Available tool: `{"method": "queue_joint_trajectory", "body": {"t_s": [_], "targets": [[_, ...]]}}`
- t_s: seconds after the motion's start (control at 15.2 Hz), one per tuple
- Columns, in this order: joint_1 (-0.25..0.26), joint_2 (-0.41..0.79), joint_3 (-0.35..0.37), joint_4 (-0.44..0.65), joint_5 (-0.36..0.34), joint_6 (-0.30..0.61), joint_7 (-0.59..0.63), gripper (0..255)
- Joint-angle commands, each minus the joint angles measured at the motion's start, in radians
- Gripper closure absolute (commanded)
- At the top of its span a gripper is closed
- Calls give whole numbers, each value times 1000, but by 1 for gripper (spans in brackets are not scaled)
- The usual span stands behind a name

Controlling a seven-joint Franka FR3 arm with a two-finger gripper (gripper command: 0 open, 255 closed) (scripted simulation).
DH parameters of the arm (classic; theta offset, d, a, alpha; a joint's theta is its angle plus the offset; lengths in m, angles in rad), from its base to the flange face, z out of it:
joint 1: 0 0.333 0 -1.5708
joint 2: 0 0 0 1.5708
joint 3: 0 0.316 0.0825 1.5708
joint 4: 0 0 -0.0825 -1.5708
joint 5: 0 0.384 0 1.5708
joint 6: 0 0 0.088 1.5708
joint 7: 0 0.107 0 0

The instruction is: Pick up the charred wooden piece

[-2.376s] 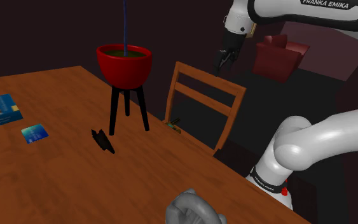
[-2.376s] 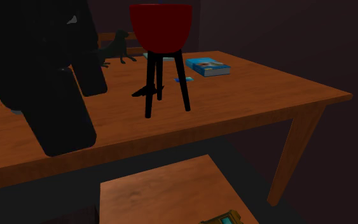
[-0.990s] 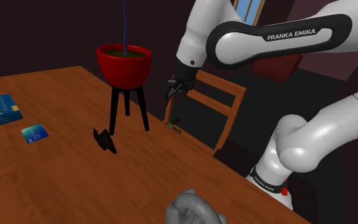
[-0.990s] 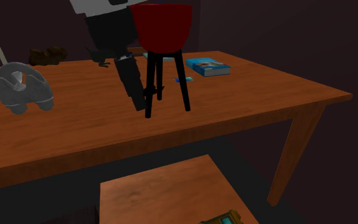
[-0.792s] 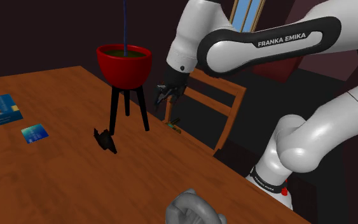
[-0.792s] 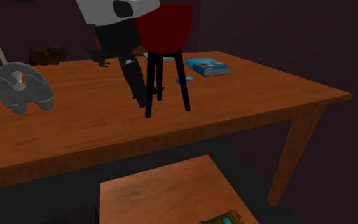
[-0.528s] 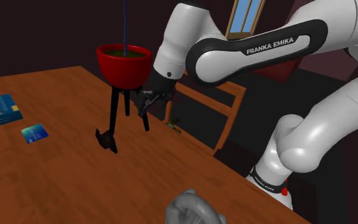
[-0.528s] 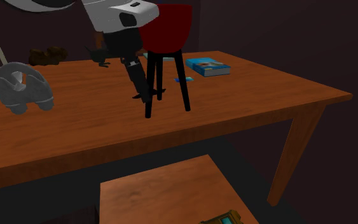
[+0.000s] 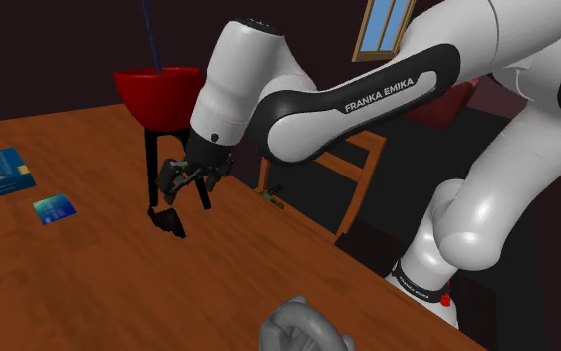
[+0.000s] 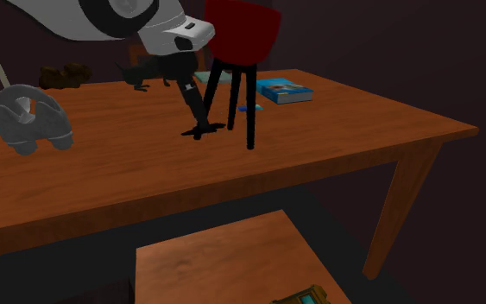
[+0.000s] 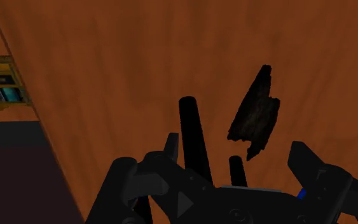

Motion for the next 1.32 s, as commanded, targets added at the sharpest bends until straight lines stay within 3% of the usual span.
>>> {"method": "queue_joint_trajectory", "body": {"t_s": [0.0, 0.2, 0.79, 0.86, 1.25], "targets": [[6, 66, 30, 45, -50, 34, 63, 0], [21, 153, 53, 115, -129, 63, 144, 0], [27, 204, 47, 63, -188, 156, 189, 0], [27, 205, 46, 65, -189, 156, 189, 255], [27, 203, 47, 63, -187, 155, 188, 255]]}}
